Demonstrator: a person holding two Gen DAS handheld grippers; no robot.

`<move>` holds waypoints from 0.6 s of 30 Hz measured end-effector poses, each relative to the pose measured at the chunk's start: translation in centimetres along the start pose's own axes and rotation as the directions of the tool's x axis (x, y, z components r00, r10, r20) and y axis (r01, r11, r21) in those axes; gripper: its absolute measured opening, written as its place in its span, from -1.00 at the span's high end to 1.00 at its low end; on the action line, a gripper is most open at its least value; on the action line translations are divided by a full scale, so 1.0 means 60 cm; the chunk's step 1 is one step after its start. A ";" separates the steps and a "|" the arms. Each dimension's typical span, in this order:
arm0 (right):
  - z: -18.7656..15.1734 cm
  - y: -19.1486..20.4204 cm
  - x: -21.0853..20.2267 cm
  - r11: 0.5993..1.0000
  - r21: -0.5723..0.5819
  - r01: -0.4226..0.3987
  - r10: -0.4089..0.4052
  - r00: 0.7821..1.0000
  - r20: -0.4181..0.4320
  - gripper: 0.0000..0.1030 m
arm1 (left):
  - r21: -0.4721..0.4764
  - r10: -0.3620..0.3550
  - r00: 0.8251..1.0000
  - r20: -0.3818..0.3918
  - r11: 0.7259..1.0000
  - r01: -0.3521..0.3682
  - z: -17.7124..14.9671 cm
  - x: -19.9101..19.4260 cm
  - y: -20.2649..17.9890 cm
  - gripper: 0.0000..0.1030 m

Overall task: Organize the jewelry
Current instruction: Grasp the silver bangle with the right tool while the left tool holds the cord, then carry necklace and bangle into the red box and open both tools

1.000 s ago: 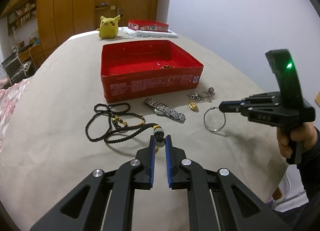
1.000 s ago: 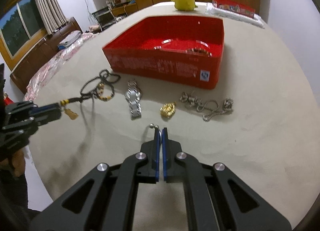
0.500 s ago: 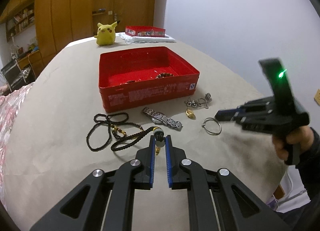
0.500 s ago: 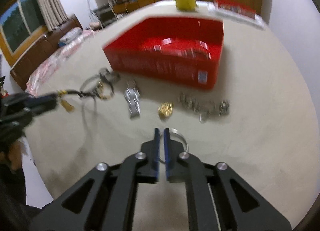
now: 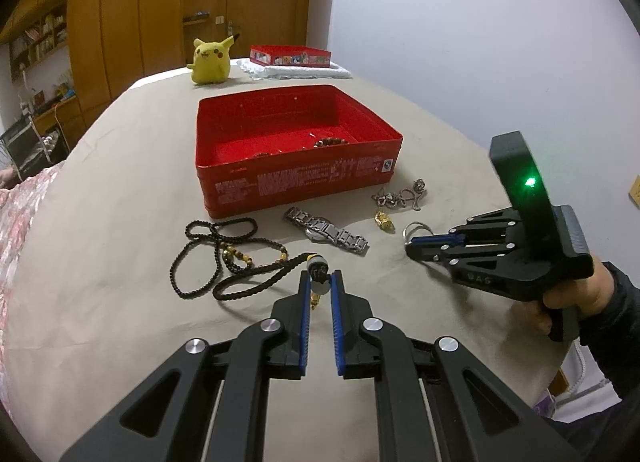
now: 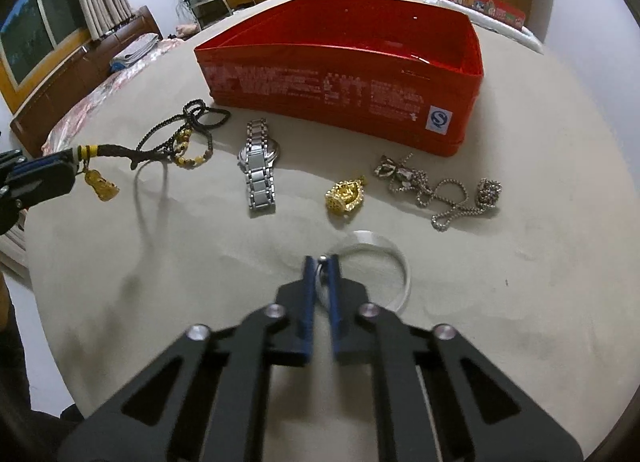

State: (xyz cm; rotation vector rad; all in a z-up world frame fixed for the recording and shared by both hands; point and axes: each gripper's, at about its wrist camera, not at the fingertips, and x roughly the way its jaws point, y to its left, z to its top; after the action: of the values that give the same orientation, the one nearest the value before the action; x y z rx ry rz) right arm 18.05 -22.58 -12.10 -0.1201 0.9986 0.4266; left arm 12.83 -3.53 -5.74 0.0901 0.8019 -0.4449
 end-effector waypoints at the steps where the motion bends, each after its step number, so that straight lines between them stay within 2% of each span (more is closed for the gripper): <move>1: -0.001 -0.001 -0.009 1.000 0.004 -0.003 0.003 1.000 0.009 0.94 | 0.000 0.000 1.000 -0.001 1.000 0.000 0.000 0.001 0.001 0.82; 18: 0.025 0.015 -0.124 0.999 -0.015 -0.033 0.034 0.990 0.138 0.95 | 0.019 0.006 0.999 0.032 1.000 -0.006 0.016 -0.022 -0.007 0.82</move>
State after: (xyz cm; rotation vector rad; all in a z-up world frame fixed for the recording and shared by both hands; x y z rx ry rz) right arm 15.40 -23.47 -4.96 -0.0843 0.8623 0.4661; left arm 12.49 -3.68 -4.09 0.1027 0.7659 -0.4475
